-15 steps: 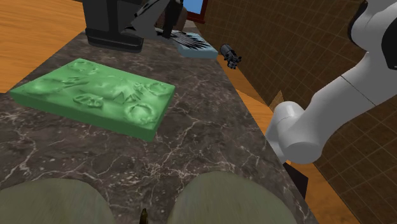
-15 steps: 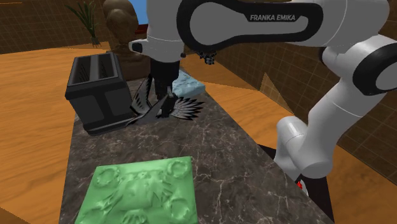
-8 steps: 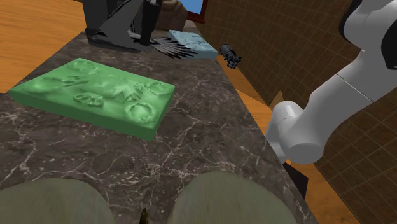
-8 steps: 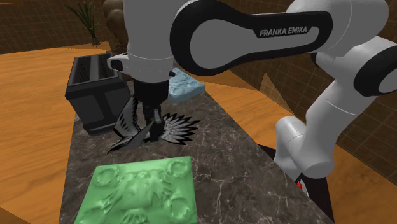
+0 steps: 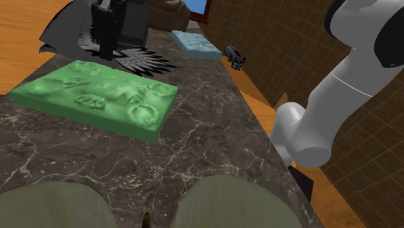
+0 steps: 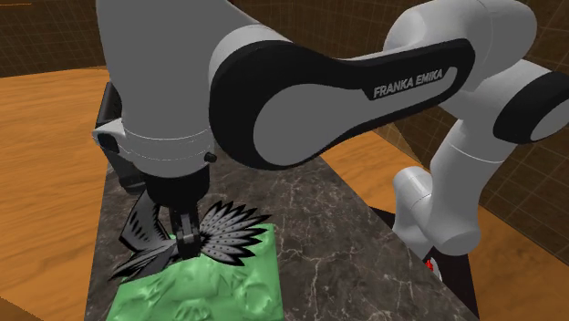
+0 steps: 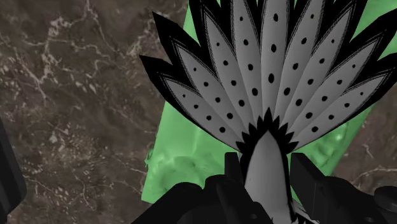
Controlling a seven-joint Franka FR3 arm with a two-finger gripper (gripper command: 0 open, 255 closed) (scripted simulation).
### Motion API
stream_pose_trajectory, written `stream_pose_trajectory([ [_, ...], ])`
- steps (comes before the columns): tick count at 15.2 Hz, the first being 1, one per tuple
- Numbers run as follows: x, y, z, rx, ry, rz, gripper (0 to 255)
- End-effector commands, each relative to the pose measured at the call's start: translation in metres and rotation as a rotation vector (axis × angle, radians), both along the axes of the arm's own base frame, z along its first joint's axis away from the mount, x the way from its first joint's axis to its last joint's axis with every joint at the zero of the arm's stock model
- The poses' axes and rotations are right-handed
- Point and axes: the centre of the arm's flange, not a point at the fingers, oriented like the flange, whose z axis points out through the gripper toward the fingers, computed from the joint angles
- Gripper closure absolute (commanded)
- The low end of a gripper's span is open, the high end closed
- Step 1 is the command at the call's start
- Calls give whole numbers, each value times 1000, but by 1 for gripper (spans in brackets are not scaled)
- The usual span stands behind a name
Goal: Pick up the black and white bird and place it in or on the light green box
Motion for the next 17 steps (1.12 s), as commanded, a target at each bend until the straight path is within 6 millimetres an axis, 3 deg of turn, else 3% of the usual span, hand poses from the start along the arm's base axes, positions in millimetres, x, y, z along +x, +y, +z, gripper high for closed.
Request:
stream_pose_trajectory([
  [1, -3, 9, -3, 1, -1, -1, 255],
  [7, -3, 9, -35, 1, -1, -1, 255],
  [15, -3, 9, -35, 1, -1, -1, 255],
  [16, -3, 9, -35, 1, -1, -1, 0],
  [17, -3, 9, -35, 1, -1, -1, 0],
])
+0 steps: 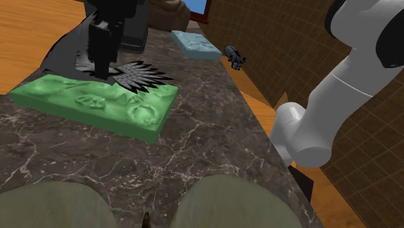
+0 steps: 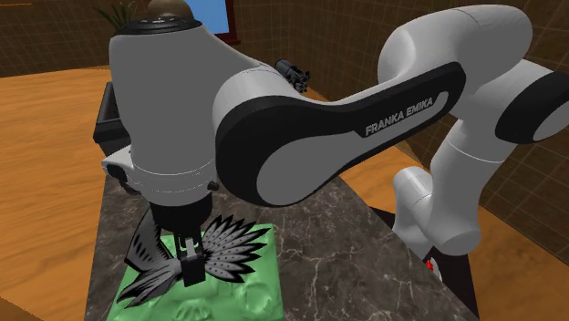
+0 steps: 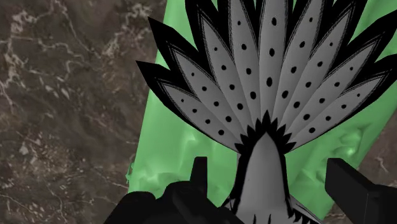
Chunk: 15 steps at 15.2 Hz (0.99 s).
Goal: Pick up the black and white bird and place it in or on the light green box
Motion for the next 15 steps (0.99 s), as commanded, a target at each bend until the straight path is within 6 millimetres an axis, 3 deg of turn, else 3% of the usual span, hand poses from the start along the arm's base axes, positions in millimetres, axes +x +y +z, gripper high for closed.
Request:
stream_pose_trajectory([
  [1, 0, 0, 0, 0, 0, 0, 0],
  [4, 0, 0, 0, 0, 0, 0, 0],
  [8, -5, -7, 49, 0, 0, 0, 0],
  [15, -5, -7, 49, 0, 0, 0, 0],
])
